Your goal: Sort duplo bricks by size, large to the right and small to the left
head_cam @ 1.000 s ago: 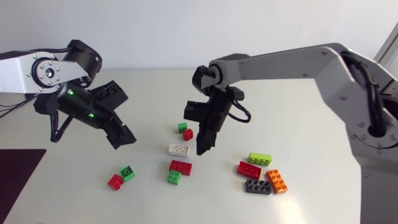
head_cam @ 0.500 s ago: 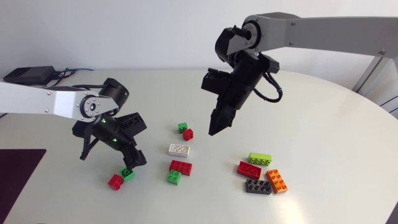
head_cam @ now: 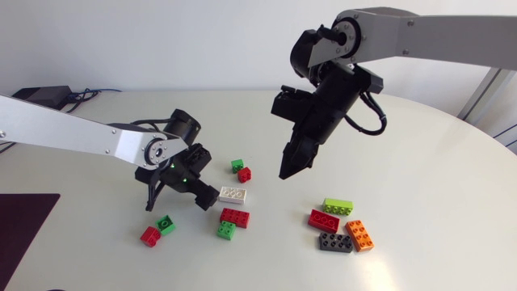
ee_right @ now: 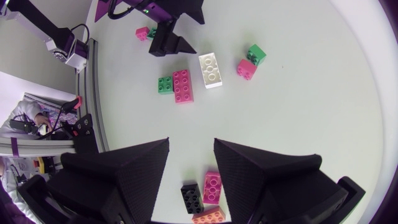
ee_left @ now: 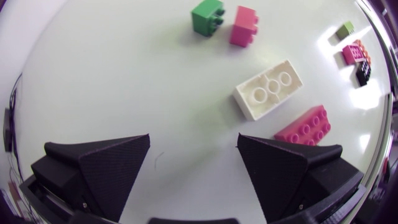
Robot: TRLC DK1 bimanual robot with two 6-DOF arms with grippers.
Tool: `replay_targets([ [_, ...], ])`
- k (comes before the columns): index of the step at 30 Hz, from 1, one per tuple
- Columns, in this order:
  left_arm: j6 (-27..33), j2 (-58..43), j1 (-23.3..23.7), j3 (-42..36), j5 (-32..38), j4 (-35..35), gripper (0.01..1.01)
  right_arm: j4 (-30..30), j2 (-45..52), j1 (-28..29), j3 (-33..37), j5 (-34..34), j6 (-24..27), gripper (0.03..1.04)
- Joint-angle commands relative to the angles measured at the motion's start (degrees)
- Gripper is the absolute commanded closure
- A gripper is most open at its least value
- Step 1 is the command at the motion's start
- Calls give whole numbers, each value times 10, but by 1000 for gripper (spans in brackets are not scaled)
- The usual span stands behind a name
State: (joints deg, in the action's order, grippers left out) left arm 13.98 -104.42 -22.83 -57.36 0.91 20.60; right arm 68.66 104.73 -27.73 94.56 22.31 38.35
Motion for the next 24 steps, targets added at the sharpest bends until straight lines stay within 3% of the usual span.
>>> replay_targets([
  [1, -91, -17, 9, -12, 16, 16, 54, 10, -15, 7, -16, -1, -7, 516],
  [9, -182, 10, 5, -6, -7, 81, 52, 8, -25, 6, -30, 0, -10, 516],
  [24, -200, -12, -65, -28, -82, 99, 48, -6, -48, 7, -70, 0, -13, 516],
])
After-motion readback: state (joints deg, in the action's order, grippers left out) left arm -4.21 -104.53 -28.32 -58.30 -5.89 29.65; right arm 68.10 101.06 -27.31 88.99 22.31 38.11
